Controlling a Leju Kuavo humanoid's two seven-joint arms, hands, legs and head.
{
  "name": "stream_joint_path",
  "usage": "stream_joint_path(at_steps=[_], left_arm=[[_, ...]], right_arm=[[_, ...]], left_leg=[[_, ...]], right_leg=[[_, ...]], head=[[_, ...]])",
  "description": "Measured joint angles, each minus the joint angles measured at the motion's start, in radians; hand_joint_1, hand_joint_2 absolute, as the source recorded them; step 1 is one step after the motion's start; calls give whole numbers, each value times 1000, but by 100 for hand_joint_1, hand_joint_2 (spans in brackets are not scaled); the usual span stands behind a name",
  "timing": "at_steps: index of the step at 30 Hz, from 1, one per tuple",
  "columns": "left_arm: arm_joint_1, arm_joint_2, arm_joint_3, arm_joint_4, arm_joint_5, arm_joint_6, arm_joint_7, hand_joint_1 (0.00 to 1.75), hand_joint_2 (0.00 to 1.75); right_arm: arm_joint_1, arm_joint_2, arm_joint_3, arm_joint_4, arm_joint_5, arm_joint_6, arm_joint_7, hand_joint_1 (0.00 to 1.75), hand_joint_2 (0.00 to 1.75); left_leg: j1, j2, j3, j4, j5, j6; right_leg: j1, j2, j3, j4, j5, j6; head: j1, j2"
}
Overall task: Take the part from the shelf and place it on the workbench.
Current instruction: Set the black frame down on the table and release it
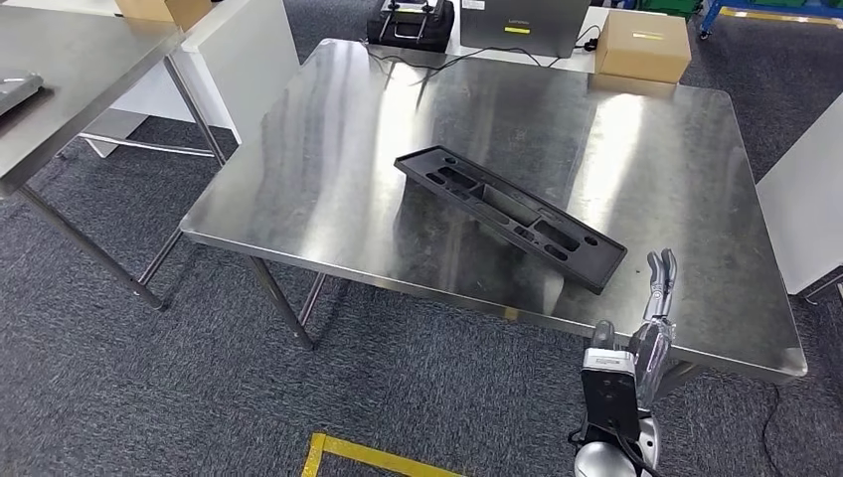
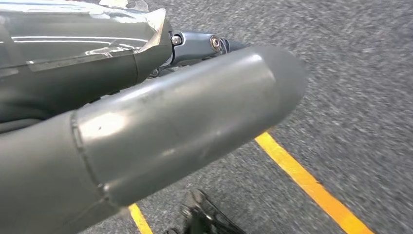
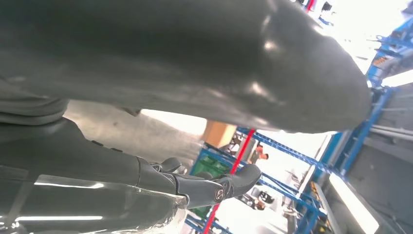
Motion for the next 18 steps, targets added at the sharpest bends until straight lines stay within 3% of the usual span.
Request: stream_joint_path(at_steps=[1, 3, 5, 8, 9, 11, 13, 14, 15, 16, 18], left_arm=[[0, 0, 1, 0, 2, -2, 0, 0, 0], [-3, 0, 1, 0, 4, -9, -2, 0, 0], [-6, -1, 2, 0, 5, -17, -5, 0, 0], [-8, -2, 7, 0, 20, -31, -13, 0, 0], [-9, -3, 10, 0, 24, -35, -16, 0, 0], [-9, -4, 12, 0, 23, -41, -19, 0, 0], [-9, -4, 12, 0, 16, -51, -23, 0, 0], [-9, -4, 12, 0, 10, -56, -24, 0, 0], [-9, -3, 12, 0, 4, -61, -25, 0, 0], [-8, -4, 11, 0, -2, -64, -25, 0, 0], [-8, -4, 9, 0, -11, -66, -25, 0, 0]], right_arm=[[0, 1, -1, 3, 1, 3, 1, 0, 0], [0, 4, -4, 6, 5, 8, 1, 0, 0], [-1, 9, -8, 8, 12, 16, 1, 0, 0], [1, 15, -16, 8, 28, 33, 3, 0, 0], [3, 16, -19, 8, 34, 38, 4, 0, 0], [5, 17, -26, 8, 44, 44, 7, 0, 0], [7, 17, -31, 8, 52, 48, 11, 0, 0], [9, 17, -33, 8, 56, 50, 13, 0, 0], [12, 17, -36, 8, 59, 50, 13, 0, 0], [14, 17, -39, 8, 62, 51, 14, 0, 0], [16, 17, -43, 8, 65, 51, 14, 0, 0]], left_leg=[[0, 0, 36, -34, 18, 2], [-2, -1, 140, -168, 50, 11], [-9, -3, 197, -253, 62, 23], [-15, -3, 189, -268, 76, 43], [-14, 0, 182, -271, 86, 53], [-10, 5, 162, -277, 108, 70], [-12, 8, 135, -276, 129, 76], [-12, 9, 121, -276, 139, 75], [-12, 10, 107, -275, 149, 73], [-12, 10, 95, -275, 159, 71], [-13, 10, 76, -274, 177, 63]], right_leg=[[2, 0, -9, 2, 6, 2], [4, 0, -22, 8, 15, 8], [5, -1, -29, 12, 23, 20], [6, -2, -33, 11, 37, 41], [6, -1, -42, 21, 26, 43], [6, 0, -73, 94, -39, 34], [4, 1, -112, 221, -120, 27], [4, 1, -119, 271, -140, 31], [3, 1, -111, 290, -140, 40], [2, 1, -84, 272, -125, 50], [0, 0, 18, 143, -90, 63]], head=[[0, 0], [0, 0], [1, 0], [1, 0], [1, 0], [4, 0], [7, 0], [7, 0], [8, 0], [9, 0], [9, 0]])
